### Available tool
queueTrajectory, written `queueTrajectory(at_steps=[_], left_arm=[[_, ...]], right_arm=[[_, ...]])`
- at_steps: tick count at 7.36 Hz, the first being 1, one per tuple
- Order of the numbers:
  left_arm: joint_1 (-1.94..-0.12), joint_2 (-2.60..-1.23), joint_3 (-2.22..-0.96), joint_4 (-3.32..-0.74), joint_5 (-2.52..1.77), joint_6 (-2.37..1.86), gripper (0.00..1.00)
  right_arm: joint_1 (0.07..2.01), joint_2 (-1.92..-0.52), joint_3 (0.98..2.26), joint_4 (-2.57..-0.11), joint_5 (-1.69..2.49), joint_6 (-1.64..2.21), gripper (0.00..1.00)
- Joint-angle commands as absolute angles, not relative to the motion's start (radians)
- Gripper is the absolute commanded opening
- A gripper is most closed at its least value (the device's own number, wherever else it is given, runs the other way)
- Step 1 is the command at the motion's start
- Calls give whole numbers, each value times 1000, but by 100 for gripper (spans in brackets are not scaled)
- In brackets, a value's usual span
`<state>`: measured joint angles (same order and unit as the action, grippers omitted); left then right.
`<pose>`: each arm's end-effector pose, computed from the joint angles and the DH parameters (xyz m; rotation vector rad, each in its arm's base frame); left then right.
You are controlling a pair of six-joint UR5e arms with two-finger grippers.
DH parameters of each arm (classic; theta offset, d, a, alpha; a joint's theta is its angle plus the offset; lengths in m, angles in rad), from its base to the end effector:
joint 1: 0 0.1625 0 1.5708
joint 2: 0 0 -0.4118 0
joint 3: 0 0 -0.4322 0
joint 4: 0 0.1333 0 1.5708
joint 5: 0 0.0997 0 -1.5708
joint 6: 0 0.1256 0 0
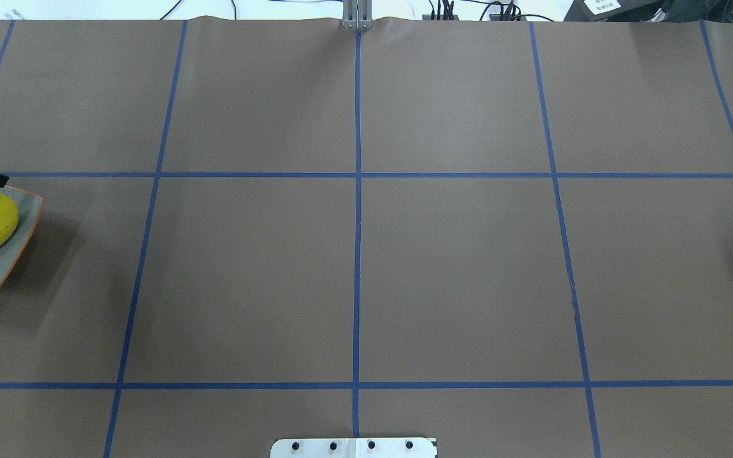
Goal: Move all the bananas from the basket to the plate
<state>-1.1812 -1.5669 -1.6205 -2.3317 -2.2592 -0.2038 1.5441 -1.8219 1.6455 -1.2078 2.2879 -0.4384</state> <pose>0.1667 -0.5468 0.5496 0.5532 0.8528 0.4470 0.0390 -0.4399 0.7118 0.3245 -0.6710 -0.5105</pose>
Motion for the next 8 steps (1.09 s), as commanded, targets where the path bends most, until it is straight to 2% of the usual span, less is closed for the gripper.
queueTrajectory(at_steps=[1,2,3,5,6,7,8], left_arm=[[-1181,-1569,-1620,-2332,-2260,-204,100],[-1183,-1568,-1617,-2333,-2260,-204,100],[-1183,-1568,-1614,-2333,-2263,-203,100],[-1183,-1565,-1614,-2336,-2264,-202,100],[-1183,-1562,-1614,-2336,-2264,-202,100],[-1183,-1562,-1614,-2336,-2264,-202,100],[-1183,-1562,-1614,-2336,-2264,-202,100]], right_arm=[[1548,-1830,1498,-1043,2313,-482,100],[1546,-1818,1426,-969,2331,-479,100],[1546,-1813,1408,-960,2332,-483,98],[1546,-1810,1405,-960,2332,-477,82],[1546,-1810,1405,-962,2332,-476,70],[1546,-1810,1407,-962,2332,-476,54],[1546,-1810,1407,-962,2332,-476,29]])
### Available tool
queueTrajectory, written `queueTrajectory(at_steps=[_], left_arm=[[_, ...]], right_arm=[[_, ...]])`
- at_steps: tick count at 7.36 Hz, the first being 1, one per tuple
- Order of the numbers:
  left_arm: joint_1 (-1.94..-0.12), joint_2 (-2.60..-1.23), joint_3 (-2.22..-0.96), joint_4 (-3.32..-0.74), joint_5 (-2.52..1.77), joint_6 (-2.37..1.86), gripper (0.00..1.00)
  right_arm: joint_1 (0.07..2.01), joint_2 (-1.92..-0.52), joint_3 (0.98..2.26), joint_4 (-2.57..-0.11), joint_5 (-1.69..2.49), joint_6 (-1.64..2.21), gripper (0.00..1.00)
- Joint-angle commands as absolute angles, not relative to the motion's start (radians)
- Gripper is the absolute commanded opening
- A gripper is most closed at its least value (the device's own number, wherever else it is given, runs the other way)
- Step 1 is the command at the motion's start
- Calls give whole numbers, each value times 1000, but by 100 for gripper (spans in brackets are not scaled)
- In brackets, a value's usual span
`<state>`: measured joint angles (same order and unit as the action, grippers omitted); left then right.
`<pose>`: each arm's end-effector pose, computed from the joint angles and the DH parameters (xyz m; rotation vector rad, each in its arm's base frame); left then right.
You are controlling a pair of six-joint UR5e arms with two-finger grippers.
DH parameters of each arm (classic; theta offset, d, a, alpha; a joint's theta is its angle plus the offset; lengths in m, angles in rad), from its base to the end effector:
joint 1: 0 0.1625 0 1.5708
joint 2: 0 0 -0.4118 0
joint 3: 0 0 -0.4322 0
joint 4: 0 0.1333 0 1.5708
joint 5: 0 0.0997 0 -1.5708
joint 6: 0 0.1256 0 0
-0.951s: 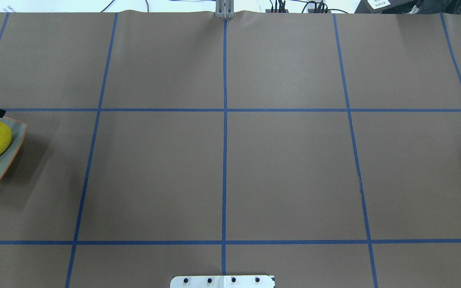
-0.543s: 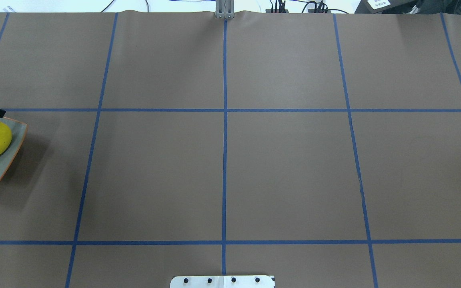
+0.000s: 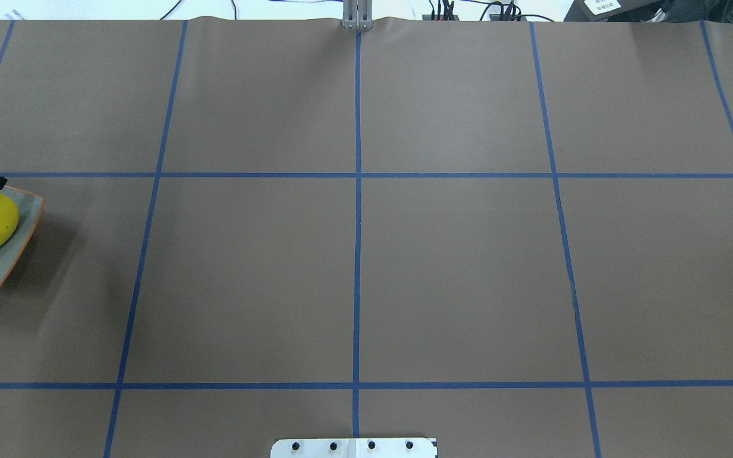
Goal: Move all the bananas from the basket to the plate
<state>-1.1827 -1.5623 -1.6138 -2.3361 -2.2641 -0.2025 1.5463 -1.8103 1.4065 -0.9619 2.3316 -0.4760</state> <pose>0.1656 -0.5451 0.5552 0.5460 0.8550 0.4465 0.0365 -0.4169 0.8011 0.3647 -0.7045 -0.5524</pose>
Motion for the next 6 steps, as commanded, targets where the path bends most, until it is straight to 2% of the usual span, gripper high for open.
queueTrajectory(at_steps=[1,6], left_arm=[[-1183,-1562,-1612,-2336,-2264,-202,100],[-1183,-1560,-1612,-2335,-2264,-202,100]], right_arm=[[1546,-1810,1417,-962,2336,-474,2],[1562,-1772,1465,-983,2375,-408,0]])
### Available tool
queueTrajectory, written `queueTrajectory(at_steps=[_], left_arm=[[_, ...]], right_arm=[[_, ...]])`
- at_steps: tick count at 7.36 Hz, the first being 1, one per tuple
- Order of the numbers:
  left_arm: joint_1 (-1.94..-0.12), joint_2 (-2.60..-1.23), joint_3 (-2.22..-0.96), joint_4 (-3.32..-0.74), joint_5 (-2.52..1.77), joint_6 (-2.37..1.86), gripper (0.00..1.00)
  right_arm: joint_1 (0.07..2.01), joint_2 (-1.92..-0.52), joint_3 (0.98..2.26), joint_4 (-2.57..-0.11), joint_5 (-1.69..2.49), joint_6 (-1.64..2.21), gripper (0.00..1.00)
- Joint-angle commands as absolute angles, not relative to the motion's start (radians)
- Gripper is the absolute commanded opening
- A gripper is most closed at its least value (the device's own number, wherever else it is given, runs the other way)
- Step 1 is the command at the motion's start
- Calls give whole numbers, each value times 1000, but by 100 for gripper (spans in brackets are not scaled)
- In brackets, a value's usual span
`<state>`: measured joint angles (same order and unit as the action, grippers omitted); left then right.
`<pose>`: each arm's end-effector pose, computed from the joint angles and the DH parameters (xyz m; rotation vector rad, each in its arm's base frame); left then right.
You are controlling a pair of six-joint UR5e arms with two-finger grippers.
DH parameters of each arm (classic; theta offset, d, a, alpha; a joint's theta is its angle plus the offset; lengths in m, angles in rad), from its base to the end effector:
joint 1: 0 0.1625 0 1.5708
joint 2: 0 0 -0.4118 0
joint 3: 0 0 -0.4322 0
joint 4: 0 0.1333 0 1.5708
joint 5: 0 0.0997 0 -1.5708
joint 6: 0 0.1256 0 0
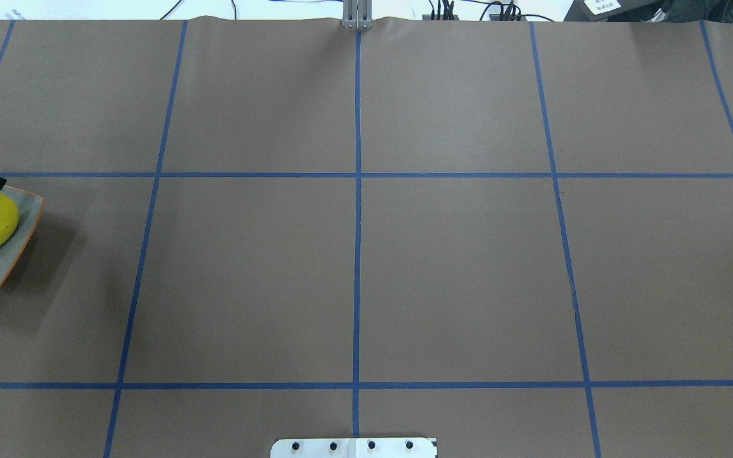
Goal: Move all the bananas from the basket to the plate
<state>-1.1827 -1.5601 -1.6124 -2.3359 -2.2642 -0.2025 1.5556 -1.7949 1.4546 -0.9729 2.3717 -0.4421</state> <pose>0.1652 -0.5443 0.5573 0.5424 0.8544 0.4453 0.0365 -0.4352 0.7674 0.4118 -0.7357 -0.5334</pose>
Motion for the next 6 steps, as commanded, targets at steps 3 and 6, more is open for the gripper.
queueTrajectory(at_steps=[3,6], left_arm=[[-1181,-1566,-1602,-2336,-2264,-204,100],[-1181,-1569,-1603,-2336,-2264,-215,100]], right_arm=[[1608,-1627,1468,-1168,2372,-405,0],[1588,-1427,1456,-1302,2367,-130,0]])
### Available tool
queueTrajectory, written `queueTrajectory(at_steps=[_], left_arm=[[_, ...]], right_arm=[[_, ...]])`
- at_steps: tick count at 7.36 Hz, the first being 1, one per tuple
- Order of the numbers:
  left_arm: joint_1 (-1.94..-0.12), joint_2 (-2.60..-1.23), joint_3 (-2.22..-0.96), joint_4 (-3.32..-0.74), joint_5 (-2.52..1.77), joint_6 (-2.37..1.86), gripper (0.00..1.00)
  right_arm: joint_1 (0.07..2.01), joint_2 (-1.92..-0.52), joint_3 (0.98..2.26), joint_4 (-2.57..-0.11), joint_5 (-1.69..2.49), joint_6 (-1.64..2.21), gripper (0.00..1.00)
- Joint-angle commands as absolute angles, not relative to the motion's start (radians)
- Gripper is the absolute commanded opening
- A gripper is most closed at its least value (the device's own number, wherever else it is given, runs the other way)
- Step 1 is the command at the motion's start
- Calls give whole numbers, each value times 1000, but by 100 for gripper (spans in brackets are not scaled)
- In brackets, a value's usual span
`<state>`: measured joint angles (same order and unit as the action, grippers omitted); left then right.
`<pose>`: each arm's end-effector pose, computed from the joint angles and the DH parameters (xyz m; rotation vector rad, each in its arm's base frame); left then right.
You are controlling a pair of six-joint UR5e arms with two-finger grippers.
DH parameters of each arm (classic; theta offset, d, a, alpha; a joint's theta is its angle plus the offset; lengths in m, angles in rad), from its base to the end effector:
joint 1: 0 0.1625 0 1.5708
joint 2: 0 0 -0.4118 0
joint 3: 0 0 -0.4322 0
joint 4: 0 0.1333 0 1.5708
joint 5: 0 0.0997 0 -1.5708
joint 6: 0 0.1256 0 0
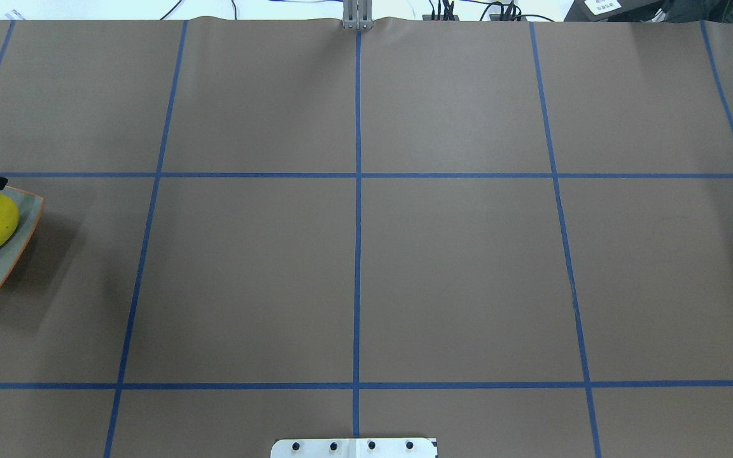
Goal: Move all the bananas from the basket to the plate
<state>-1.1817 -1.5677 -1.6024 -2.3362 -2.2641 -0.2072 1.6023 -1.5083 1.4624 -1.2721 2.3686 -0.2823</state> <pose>0.1670 -0.5471 0.5586 0.5379 0.8553 0.4412 0.0615 -0.5743 0.6533 0.3619 -0.7498 -0.3370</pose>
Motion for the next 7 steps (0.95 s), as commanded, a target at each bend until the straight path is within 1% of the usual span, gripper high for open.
queueTrajectory(at_steps=[1,4,7], left_arm=[[-1181,-1577,-1606,-2345,-2264,-277,100],[-1178,-1711,-1608,-2352,-2263,-559,100],[-1102,-1914,-1615,-2353,-2263,-849,100]], right_arm=[[1544,-1372,1459,-1296,2367,31,0],[1402,-1248,1482,-1284,2365,407,0],[1306,-1218,1612,-1284,2362,732,0]])
